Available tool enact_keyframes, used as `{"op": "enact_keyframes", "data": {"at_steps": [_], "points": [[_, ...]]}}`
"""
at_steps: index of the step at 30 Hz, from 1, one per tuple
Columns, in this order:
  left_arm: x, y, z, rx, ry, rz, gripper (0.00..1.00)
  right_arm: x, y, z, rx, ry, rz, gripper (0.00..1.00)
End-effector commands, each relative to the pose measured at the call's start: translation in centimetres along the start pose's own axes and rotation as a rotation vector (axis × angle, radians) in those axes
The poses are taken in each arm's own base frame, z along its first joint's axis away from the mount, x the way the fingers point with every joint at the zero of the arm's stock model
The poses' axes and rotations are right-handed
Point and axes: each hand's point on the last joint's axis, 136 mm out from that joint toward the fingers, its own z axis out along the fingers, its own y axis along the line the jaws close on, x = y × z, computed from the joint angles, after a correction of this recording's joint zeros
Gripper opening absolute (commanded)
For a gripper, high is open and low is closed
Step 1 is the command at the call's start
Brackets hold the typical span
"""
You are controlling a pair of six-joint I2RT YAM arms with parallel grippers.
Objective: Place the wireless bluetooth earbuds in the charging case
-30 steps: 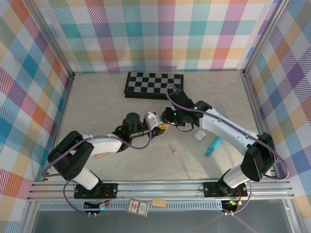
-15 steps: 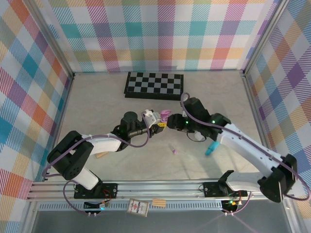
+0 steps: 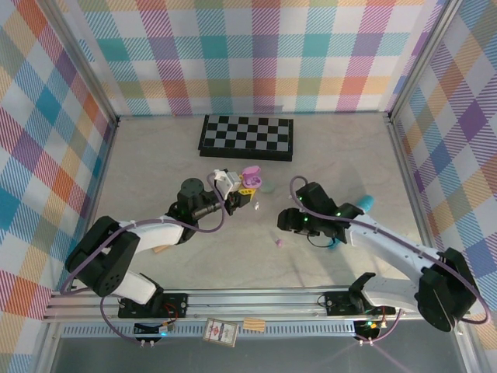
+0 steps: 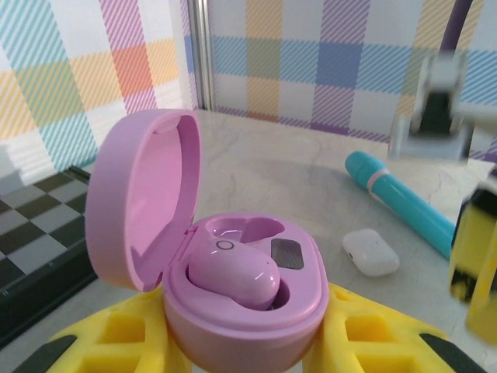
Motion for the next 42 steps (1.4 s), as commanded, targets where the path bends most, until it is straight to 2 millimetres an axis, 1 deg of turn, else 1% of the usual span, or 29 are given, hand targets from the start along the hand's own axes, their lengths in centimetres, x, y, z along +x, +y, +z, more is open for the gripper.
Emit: {"op": "enact_keyframes", "data": {"at_steps": [1,6,11,18,21,23,27,29,32,34,38,41,42], "points": [[-1.9,0.0,-0.9,0.008,-0.059,0.013,0.29,0.8,1.2,1.6,-0.109,0.029,0.078,0.55],[-1.9,0.0,-1.0,0.01,-0.058,0.013,0.29,2.1,0.3,3.4,-0.123,0.064,0.124,0.55],[-1.9,0.0,-0.9,0.015,-0.056,0.015,0.29,2.7,0.2,4.7,-0.122,0.111,0.119,0.55],[-1.9,-0.1,-1.0,0.015,-0.048,0.018,0.29,3.1,0.1,5.9,-0.117,0.153,0.134,0.53],[-1.8,-0.1,-1.0,0.015,-0.041,0.022,0.29,3.7,0.1,6.3,-0.125,0.185,0.136,0.53],[-1.8,0.0,-1.0,0.013,-0.038,0.026,0.29,4.2,0.2,6.3,-0.135,0.208,0.144,0.52],[-1.6,0.0,-1.0,0.01,-0.033,0.03,0.29,5.1,1.2,6.2,-0.163,0.246,0.14,0.52],[-1.6,0.1,-1.0,0.007,-0.033,0.032,0.29,5.3,2.2,6.0,-0.184,0.26,0.127,0.52],[-1.7,0.4,-1.0,-0.009,-0.037,0.024,0.29,5.2,3.6,5.3,-0.214,0.259,0.092,0.53],[-1.8,0.8,-1.1,-0.016,-0.042,0.006,0.29,4.8,3.3,4.7,-0.189,0.235,0.065,0.53],[-2.1,1.4,-1.5,-0.027,-0.057,-0.001,0.29,3.9,1.7,4.0,-0.065,0.202,-0.046,0.53],[-2.2,1.8,-1.7,-0.038,-0.064,-0.004,0.29,3.0,2.0,4.3,-0.043,0.198,-0.135,0.54],[-2.3,2.0,-1.7,-0.043,-0.068,-0.008,0.29,2.7,2.4,4.5,-0.047,0.2,-0.165,0.54]]}}
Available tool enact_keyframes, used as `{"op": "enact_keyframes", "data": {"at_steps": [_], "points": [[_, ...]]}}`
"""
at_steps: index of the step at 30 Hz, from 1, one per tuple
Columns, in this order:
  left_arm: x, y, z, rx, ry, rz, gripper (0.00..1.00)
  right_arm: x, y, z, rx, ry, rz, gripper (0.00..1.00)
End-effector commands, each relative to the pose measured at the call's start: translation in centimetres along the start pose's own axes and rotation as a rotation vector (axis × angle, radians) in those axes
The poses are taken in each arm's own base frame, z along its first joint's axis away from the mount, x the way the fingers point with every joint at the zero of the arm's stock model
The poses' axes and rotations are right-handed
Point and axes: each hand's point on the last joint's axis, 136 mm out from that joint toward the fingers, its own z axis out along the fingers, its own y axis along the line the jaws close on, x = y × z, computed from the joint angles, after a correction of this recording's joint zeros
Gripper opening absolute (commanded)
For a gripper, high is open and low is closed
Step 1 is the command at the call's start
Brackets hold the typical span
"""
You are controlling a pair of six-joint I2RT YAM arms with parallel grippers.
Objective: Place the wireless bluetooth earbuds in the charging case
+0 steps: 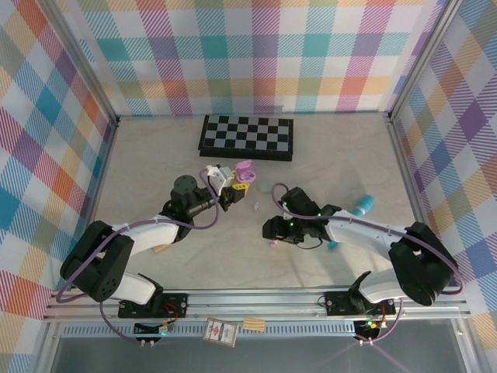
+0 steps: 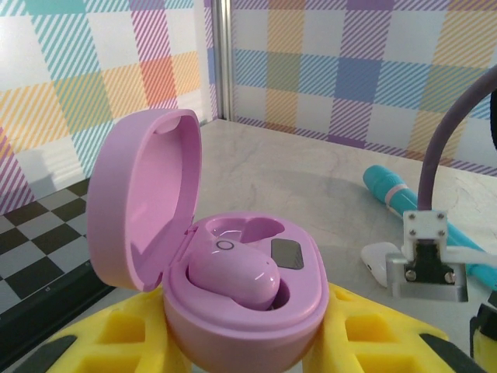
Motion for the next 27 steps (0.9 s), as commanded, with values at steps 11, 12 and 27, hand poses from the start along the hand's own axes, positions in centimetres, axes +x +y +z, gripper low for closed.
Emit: {"op": "enact_keyframes", "data": {"at_steps": [11,12,27], "points": [[-2.5,3.7,-2.7,-0.107,-0.111,-0.07,0.29,-0.7,-1.4,3.9,0.125,0.162,-0.326,0.55],[-2.5,3.8,-2.8,-0.11,-0.112,-0.071,0.29,-0.4,-1.5,4.1,0.119,0.174,-0.322,0.55],[-3.4,3.7,-2.8,-0.096,-0.138,-0.06,0.29,3.4,-2.3,3.6,0.086,0.227,-0.222,0.52]]}}
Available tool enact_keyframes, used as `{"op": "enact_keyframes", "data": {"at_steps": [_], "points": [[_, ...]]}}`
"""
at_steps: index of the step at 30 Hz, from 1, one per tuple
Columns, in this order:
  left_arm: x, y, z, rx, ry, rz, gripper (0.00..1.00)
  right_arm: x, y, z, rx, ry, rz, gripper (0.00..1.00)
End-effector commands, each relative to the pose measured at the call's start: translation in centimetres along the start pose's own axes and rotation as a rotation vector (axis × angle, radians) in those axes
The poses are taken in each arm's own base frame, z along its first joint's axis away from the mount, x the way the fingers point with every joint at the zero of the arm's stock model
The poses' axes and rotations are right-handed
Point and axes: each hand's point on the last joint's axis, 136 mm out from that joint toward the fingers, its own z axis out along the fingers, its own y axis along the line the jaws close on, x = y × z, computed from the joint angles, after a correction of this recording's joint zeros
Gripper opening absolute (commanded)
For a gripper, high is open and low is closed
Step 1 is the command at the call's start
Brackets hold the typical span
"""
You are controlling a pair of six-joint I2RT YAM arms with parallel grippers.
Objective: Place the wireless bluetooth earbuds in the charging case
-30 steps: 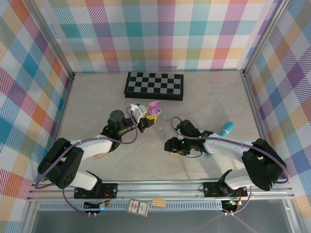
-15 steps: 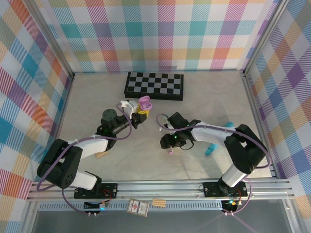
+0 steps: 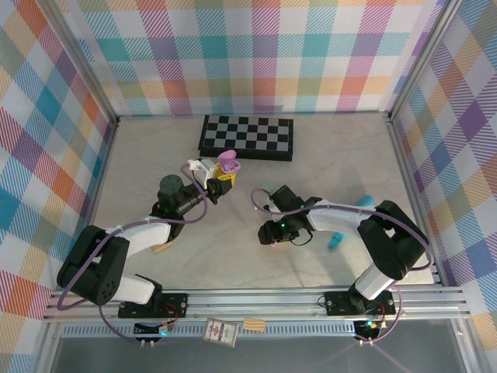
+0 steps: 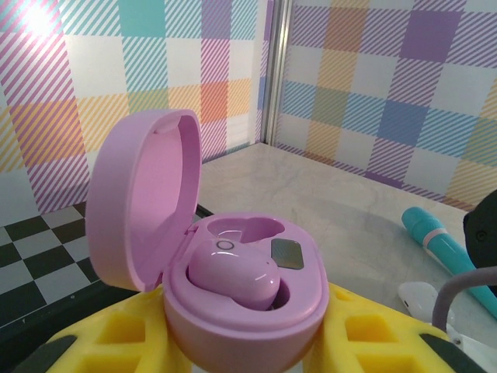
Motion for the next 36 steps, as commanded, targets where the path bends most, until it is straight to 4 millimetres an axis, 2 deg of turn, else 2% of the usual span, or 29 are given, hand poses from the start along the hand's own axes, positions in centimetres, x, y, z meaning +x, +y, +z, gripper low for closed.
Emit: {"op": "enact_keyframes", "data": {"at_steps": [1,14,18,21,29,32,36], "points": [[-2.1,-0.3,-0.3,0.019,-0.067,0.022,0.29,2.4,0.3,0.0,-0.002,0.072,0.026,0.51],[-2.1,0.1,-0.6,-0.004,-0.057,0.029,0.29,1.1,-1.6,-1.5,0.247,0.097,-0.173,0.52],[-2.0,0.5,-0.7,-0.021,-0.053,0.025,0.29,0.7,-1.1,-1.7,0.28,0.103,-0.237,0.52],[-1.8,1.7,-1.0,-0.062,-0.042,0.017,0.29,0.6,-0.5,-1.9,0.334,0.095,-0.301,0.52],[-2.2,7.3,-2.4,-0.235,-0.04,-0.037,0.29,0.7,-0.3,-2.3,0.574,0.084,-0.46,0.45],[-2.6,8.7,-3.0,-0.275,-0.051,-0.043,0.29,0.9,-0.3,-2.5,0.646,0.09,-0.513,0.43],[-3.1,9.4,-3.5,-0.3,-0.059,-0.039,0.29,1.2,-0.3,-2.0,0.683,0.106,-0.546,0.41]]}}
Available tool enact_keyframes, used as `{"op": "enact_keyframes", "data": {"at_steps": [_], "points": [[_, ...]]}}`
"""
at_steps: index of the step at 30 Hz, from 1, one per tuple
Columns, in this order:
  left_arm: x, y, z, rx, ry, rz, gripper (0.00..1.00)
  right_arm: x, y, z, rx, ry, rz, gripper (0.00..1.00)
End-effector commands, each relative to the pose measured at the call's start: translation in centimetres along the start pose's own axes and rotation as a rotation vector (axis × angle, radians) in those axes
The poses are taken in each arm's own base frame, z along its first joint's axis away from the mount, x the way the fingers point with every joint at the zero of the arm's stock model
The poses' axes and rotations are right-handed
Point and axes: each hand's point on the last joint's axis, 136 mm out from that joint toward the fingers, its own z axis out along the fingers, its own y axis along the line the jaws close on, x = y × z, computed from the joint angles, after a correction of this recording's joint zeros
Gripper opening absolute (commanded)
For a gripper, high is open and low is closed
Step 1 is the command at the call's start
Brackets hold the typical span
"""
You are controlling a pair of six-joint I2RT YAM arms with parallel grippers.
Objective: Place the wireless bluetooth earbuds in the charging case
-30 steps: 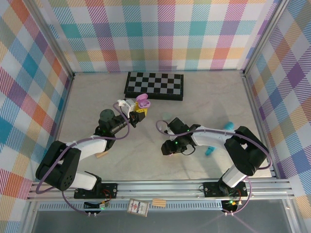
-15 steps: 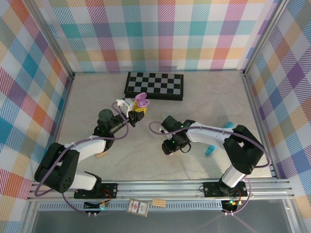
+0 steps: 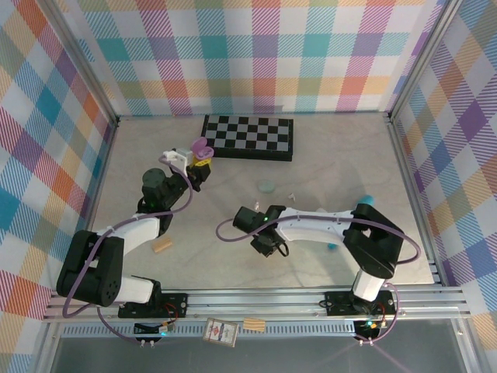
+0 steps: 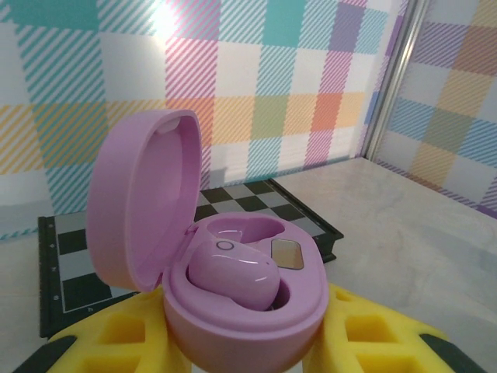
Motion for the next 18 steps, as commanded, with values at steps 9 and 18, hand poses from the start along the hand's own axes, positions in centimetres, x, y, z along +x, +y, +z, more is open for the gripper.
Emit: {"op": "enact_keyframes", "data": {"at_steps": [9,18], "points": [[-2.3,1.0,-0.3,-0.036,-0.049,0.005,0.29,0.0,0.0,0.9,0.141,0.052,-0.105,0.39],[-2.4,0.9,-0.4,-0.034,-0.049,0.01,0.29,-0.1,0.0,1.4,0.181,0.072,-0.13,0.36]]}}
